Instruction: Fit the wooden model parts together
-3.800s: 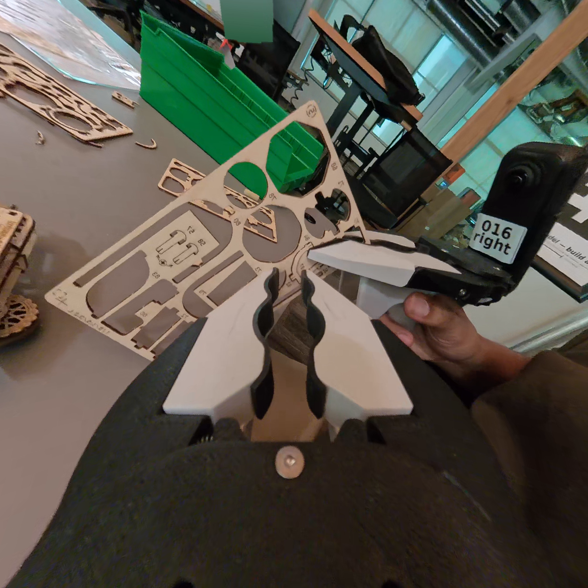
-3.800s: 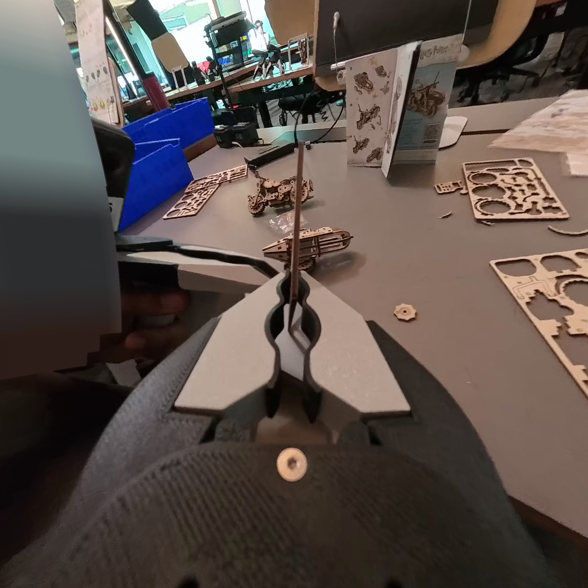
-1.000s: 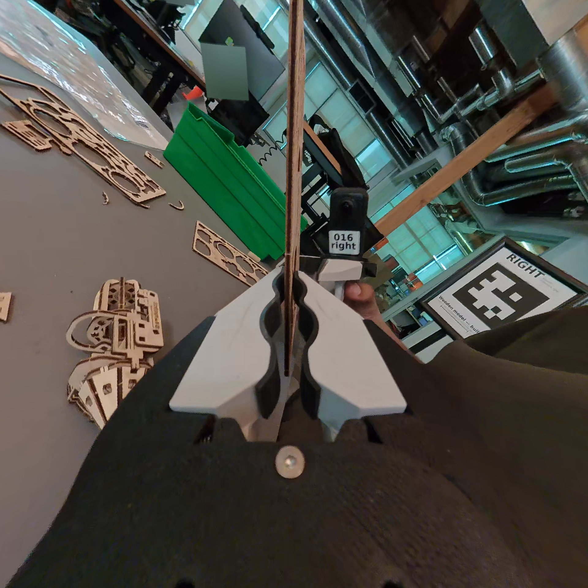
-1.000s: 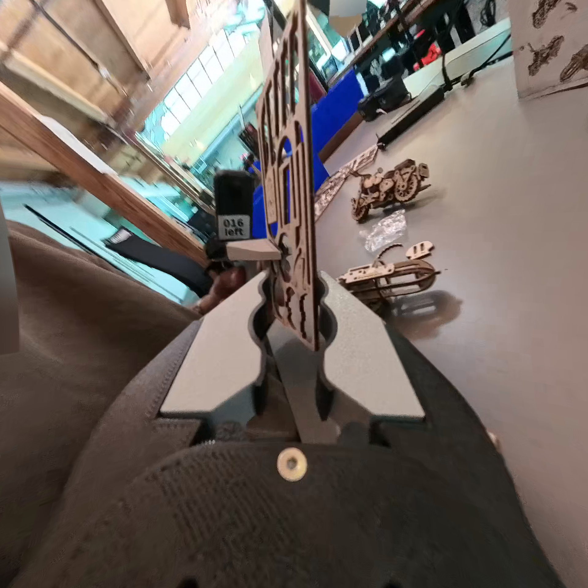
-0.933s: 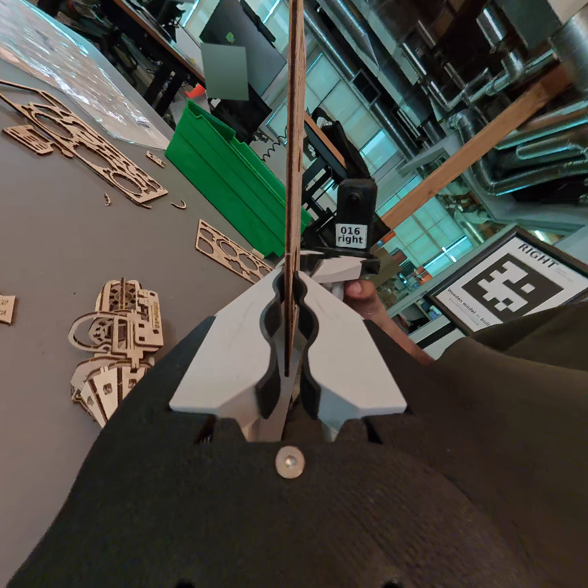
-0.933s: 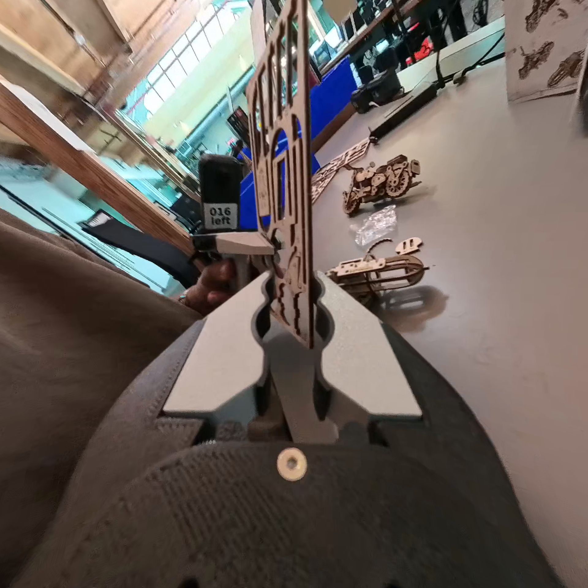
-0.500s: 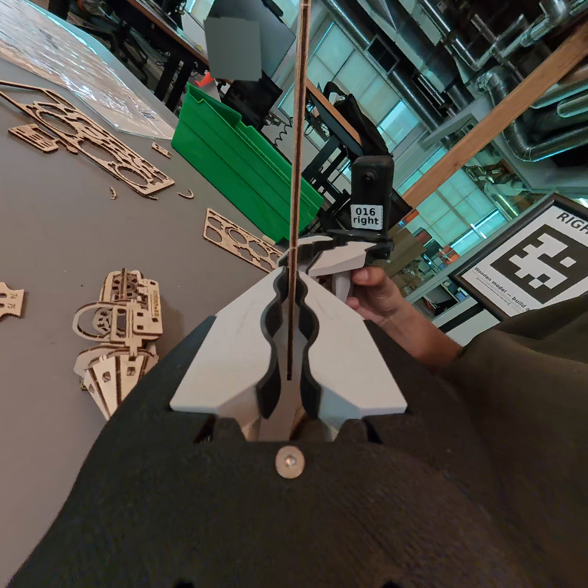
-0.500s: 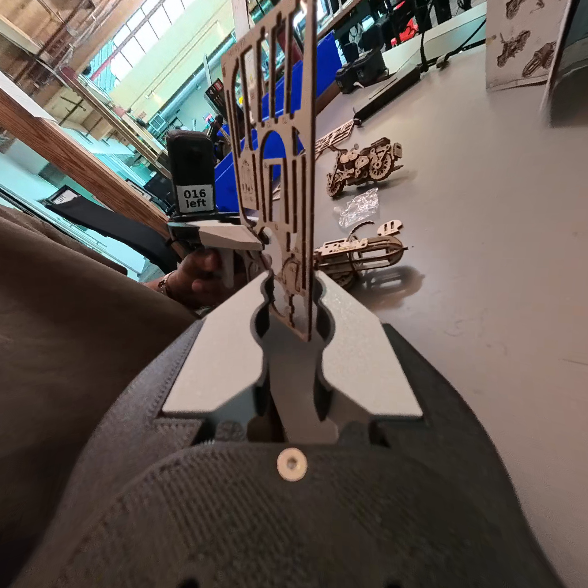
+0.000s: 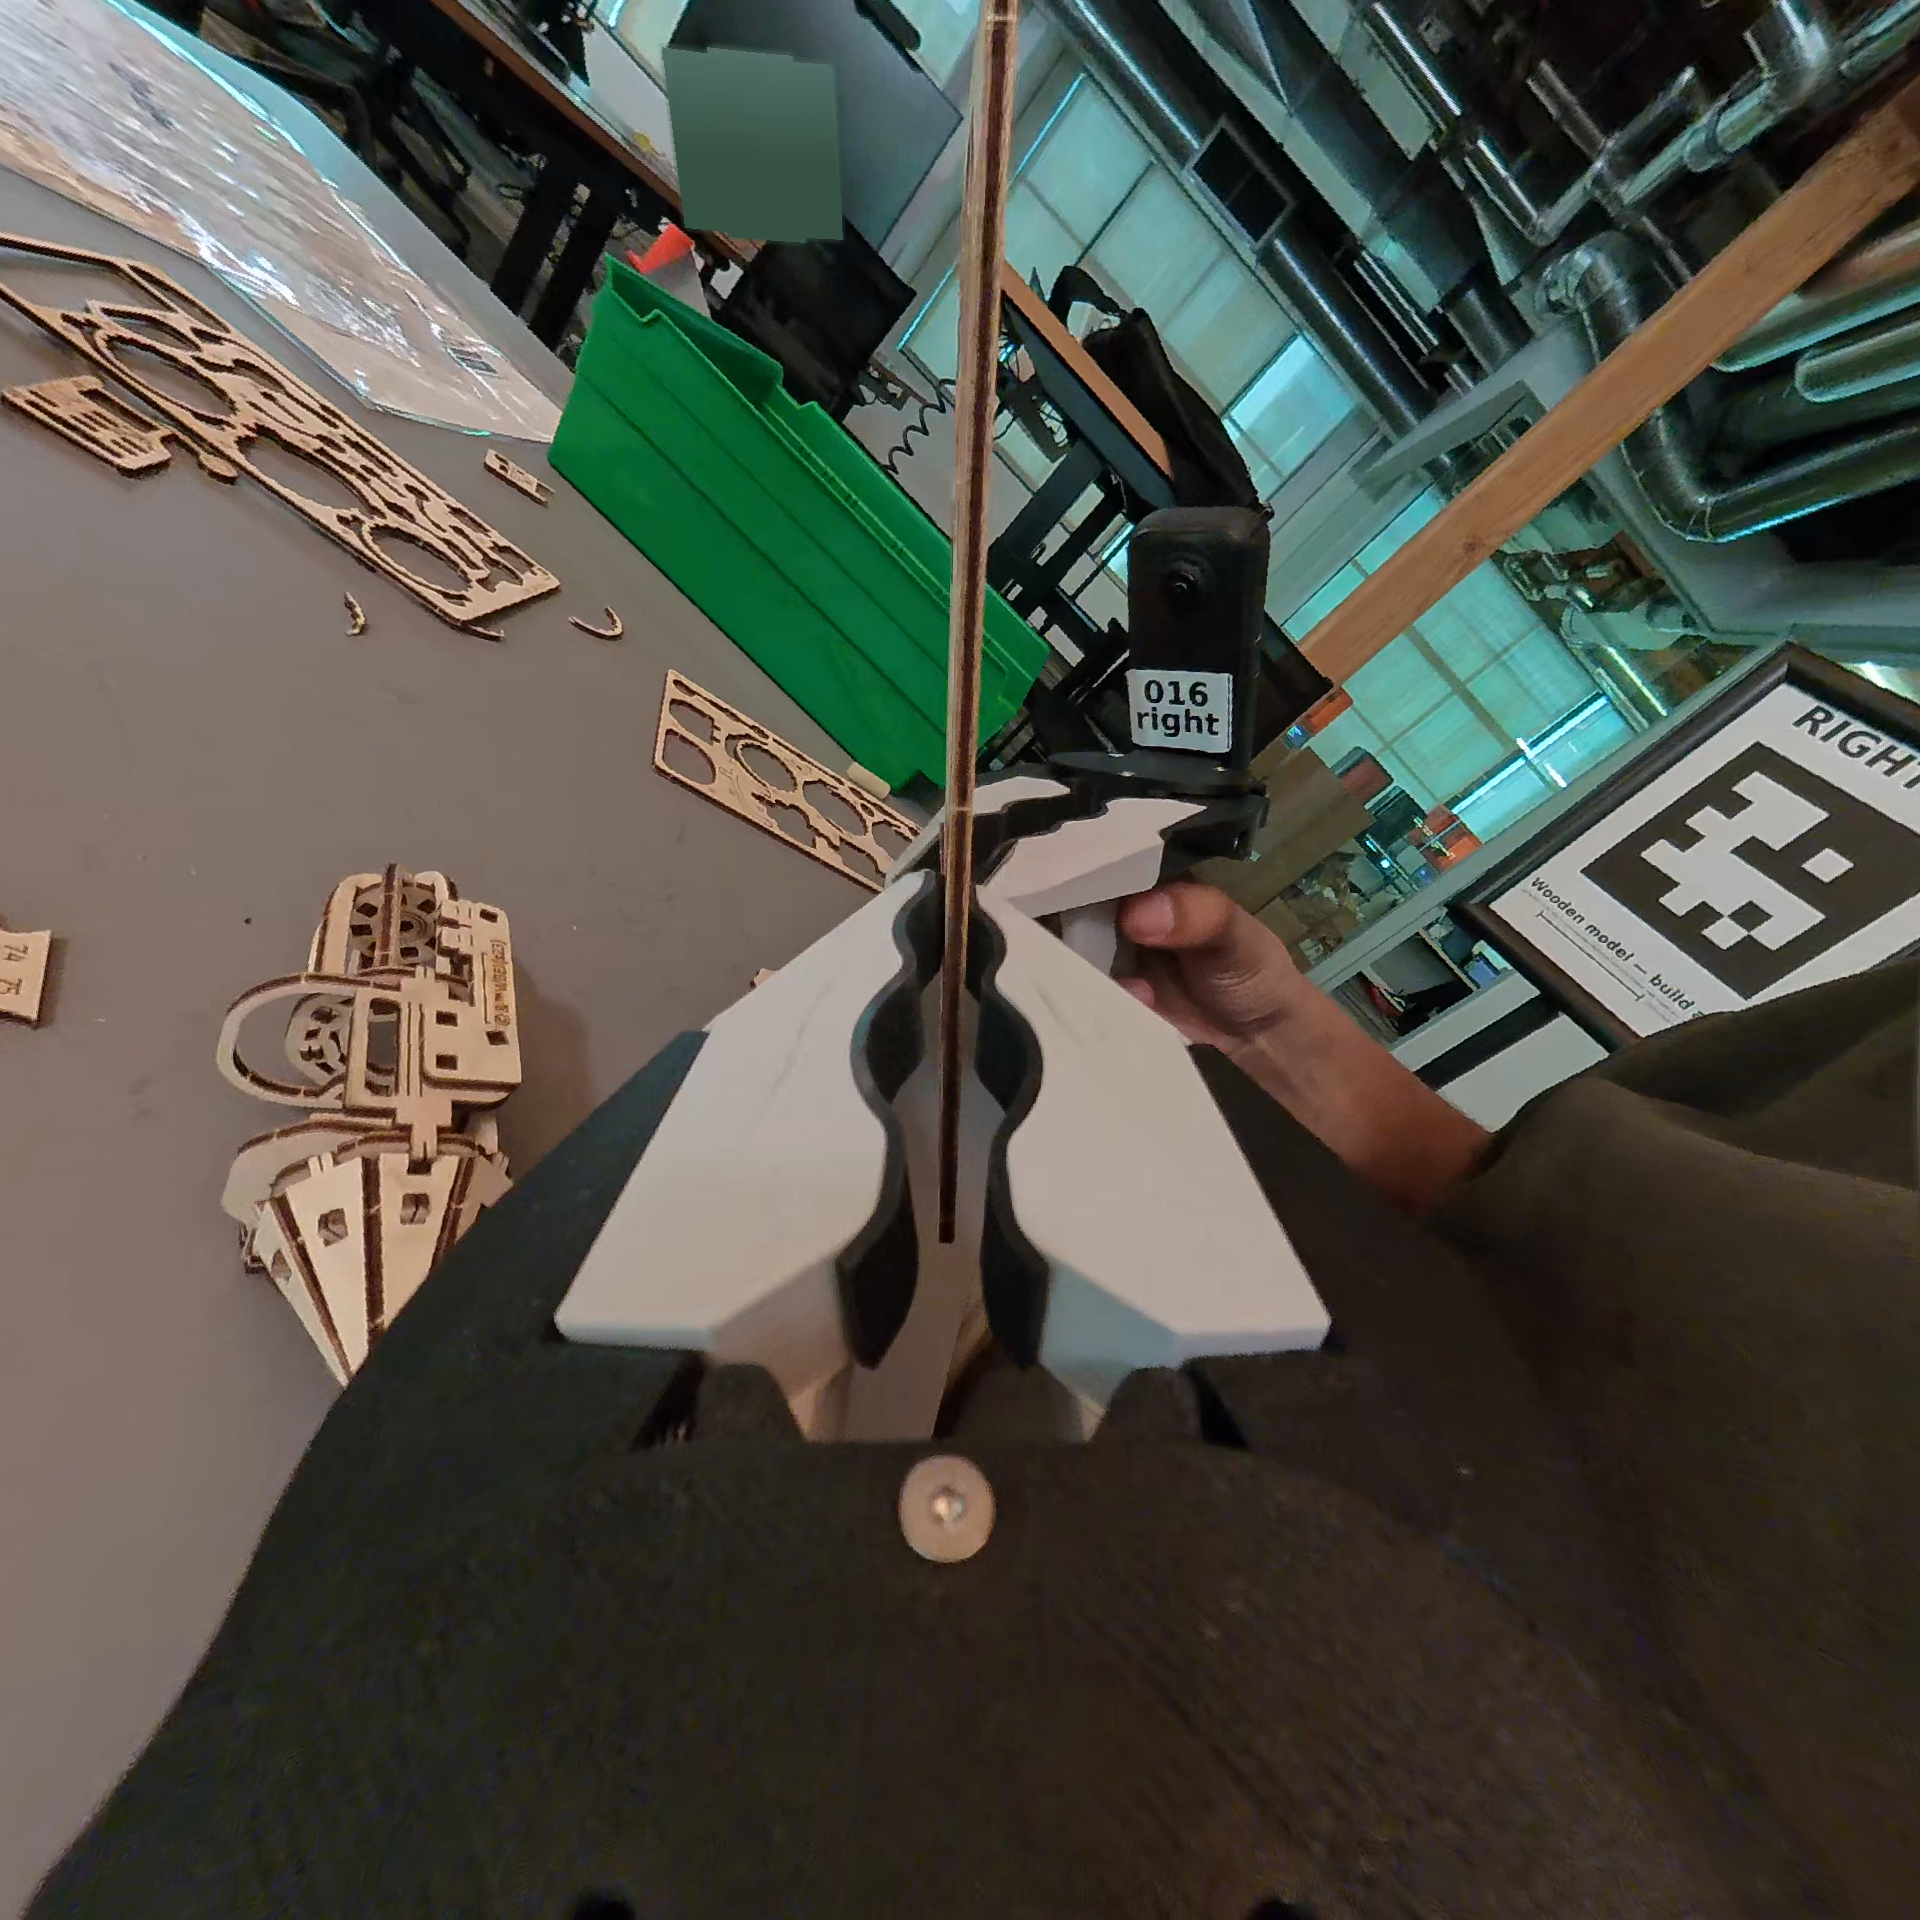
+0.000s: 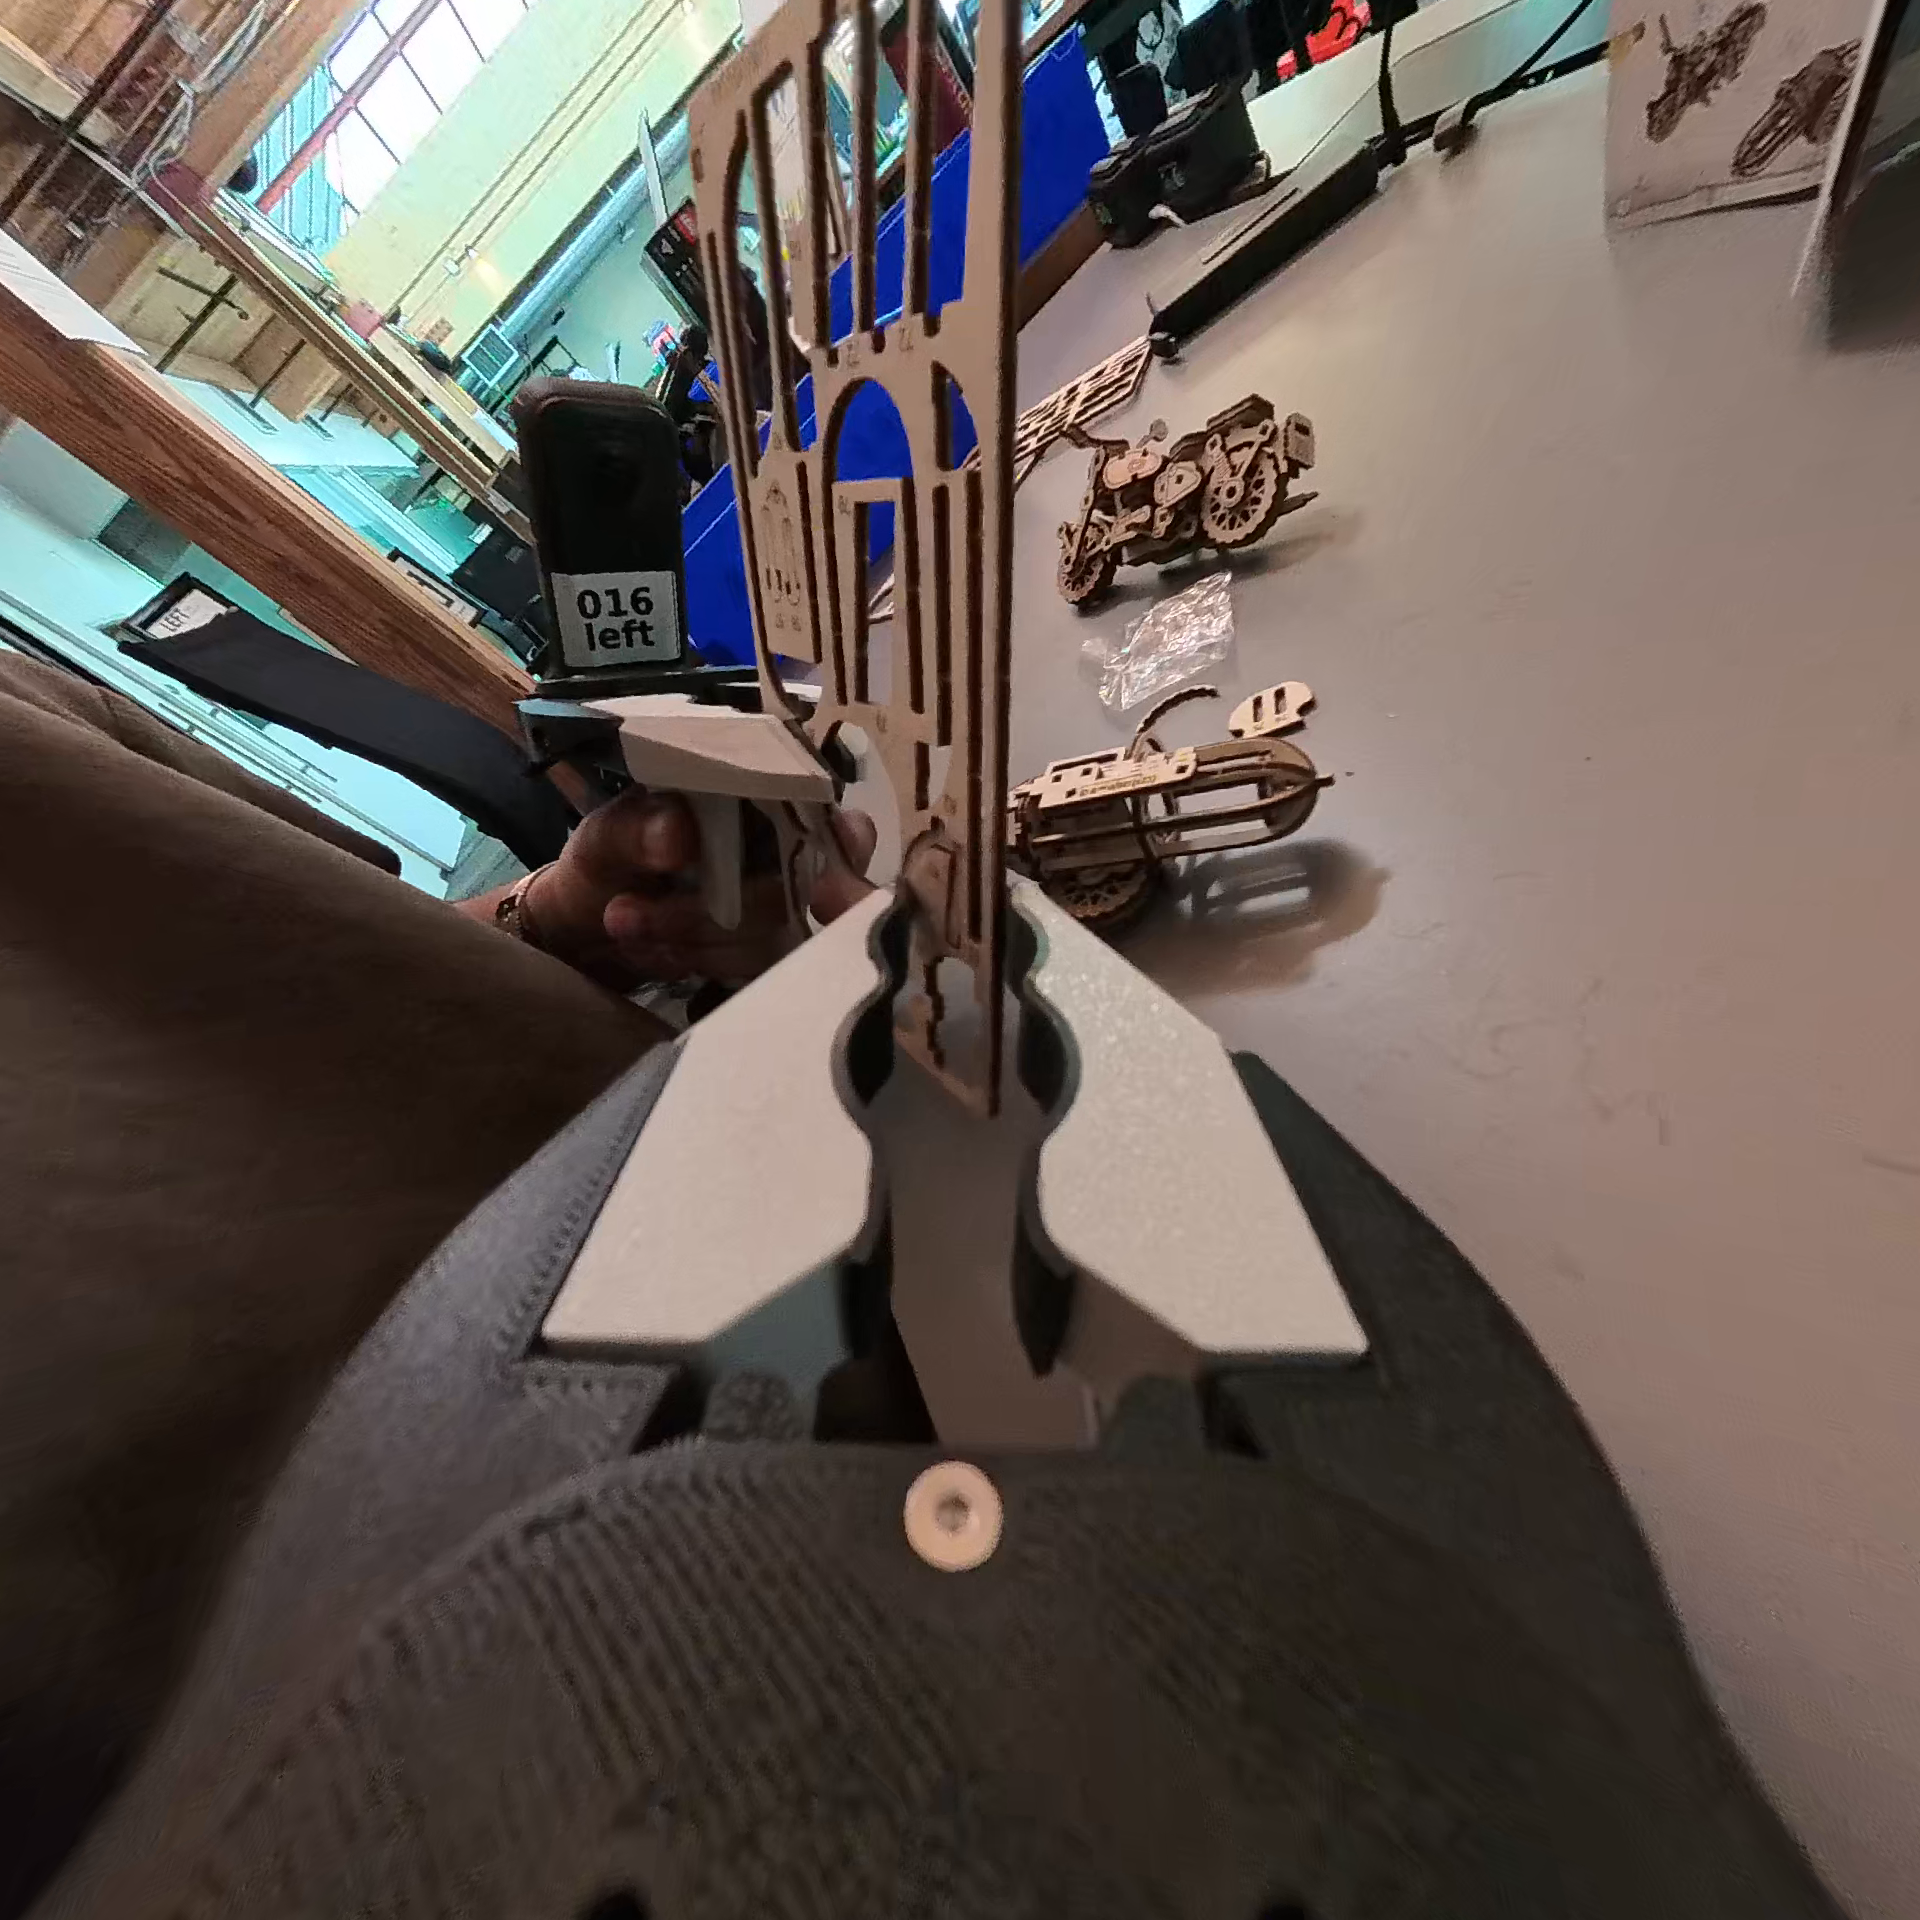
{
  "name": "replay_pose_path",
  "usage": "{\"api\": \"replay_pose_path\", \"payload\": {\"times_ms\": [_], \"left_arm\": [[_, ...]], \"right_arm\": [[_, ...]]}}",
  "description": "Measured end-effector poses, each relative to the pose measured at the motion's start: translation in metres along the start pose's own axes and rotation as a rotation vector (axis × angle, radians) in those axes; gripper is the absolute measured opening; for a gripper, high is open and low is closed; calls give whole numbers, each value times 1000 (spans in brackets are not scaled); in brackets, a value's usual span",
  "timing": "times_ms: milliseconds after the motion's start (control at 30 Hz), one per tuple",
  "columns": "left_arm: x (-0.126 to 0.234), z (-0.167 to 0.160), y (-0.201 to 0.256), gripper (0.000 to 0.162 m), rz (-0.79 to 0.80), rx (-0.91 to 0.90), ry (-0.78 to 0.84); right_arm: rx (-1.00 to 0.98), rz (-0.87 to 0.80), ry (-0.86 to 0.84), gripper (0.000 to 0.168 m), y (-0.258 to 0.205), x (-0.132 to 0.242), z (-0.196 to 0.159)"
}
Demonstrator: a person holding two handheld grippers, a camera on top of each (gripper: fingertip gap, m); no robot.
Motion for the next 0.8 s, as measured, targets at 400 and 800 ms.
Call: {"api": "replay_pose_path", "payload": {"times_ms": [400,800], "left_arm": [[0,-1,0,1,6,-7,-4],[-4,-8,0,2,42,-67,-47]], "right_arm": [[-4,4,-13,14,-2,-1,-2],[-7,-52,-45,15,5,-2,-7]]}}
Point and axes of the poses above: each gripper's, where its closed fingertips meet, x back along the fingers, z out of its top, y = z × x across the jaws, the point moved 1 cm from there along x, back along the fingers, and after that the axes turned 11 degrees about -z, right-handed, at the moved point
